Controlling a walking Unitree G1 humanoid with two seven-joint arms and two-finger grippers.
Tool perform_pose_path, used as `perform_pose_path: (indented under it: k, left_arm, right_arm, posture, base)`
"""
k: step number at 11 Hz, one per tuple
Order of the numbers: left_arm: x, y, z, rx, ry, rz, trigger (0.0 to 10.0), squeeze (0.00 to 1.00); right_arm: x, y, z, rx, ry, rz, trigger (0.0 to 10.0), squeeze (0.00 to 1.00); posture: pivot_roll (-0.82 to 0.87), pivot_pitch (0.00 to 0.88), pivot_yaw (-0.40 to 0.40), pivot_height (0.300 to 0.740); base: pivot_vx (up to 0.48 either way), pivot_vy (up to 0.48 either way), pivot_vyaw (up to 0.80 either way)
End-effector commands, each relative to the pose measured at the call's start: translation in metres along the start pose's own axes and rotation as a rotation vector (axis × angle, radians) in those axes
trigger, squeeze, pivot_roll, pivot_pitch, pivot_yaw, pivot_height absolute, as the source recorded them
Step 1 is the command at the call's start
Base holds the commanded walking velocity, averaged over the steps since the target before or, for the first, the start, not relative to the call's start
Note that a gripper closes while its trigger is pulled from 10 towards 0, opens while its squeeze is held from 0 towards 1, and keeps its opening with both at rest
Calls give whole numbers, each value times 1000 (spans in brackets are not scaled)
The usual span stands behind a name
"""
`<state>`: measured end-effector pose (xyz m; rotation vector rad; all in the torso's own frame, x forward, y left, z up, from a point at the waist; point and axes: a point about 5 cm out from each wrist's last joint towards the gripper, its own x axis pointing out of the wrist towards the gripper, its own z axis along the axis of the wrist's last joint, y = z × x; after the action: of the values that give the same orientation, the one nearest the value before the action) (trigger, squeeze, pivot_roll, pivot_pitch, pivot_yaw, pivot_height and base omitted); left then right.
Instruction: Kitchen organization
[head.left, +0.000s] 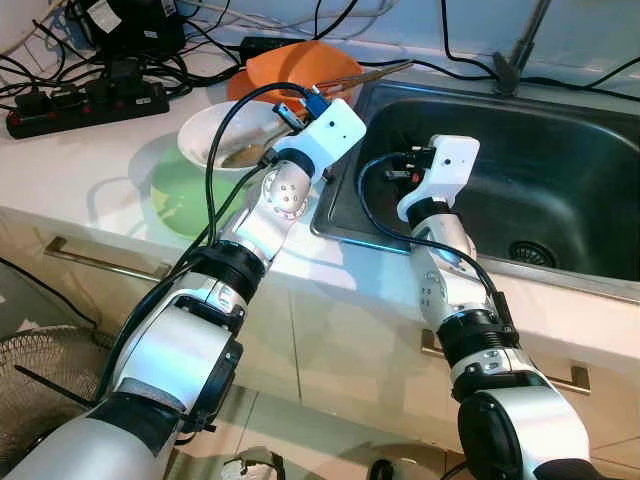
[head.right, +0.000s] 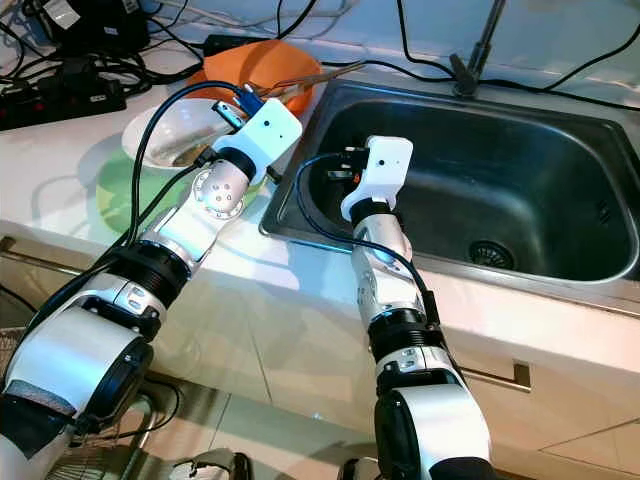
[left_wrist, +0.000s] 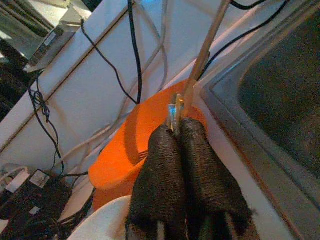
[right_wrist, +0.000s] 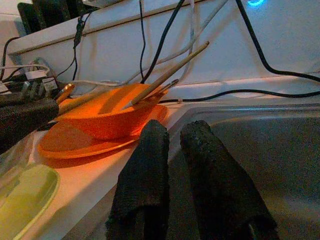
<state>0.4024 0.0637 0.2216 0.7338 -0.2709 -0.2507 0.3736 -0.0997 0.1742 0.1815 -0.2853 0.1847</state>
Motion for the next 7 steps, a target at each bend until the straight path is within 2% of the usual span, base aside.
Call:
perform_pose_path:
  k: [1,2,3,4,5,7]
  left_arm:
    - [4,3,9,9,-29,14,0,0]
    - [4,4,12,-1,-46,18,0,0]
    - [4,6,22,-75,-84,20,0,0]
    - [4,7,27,-134,-100,16,5765,0]
    - [3,9,31,-196,-115,15,10000,0]
    - [0,11,37,-298,-136,2,10000,0]
  right_arm:
    - [2,1,1,9,2,4,10000,0]
    - [1,1,0,8,5,4,10000,0]
    - [1,1,-1,8,8,4,10000,0]
    - [1,1,-1,8,7,5,10000,0]
    - [1,1,-1,8,7,6,10000,0]
    - [1,2,-1,9,9,10,10000,0]
  posture:
    - [118,59,19,740]
    - [121,62,17,740]
    - [122,63,16,740]
    - [122,63,17,740]
    - [125,64,16,740]
    - [125,63,16,740]
  base:
    - [0,0,0]
    - [0,0,0]
    - [0,0,0]
    - [0,0,0]
    - [0,0,0]
    - [0,0,0]
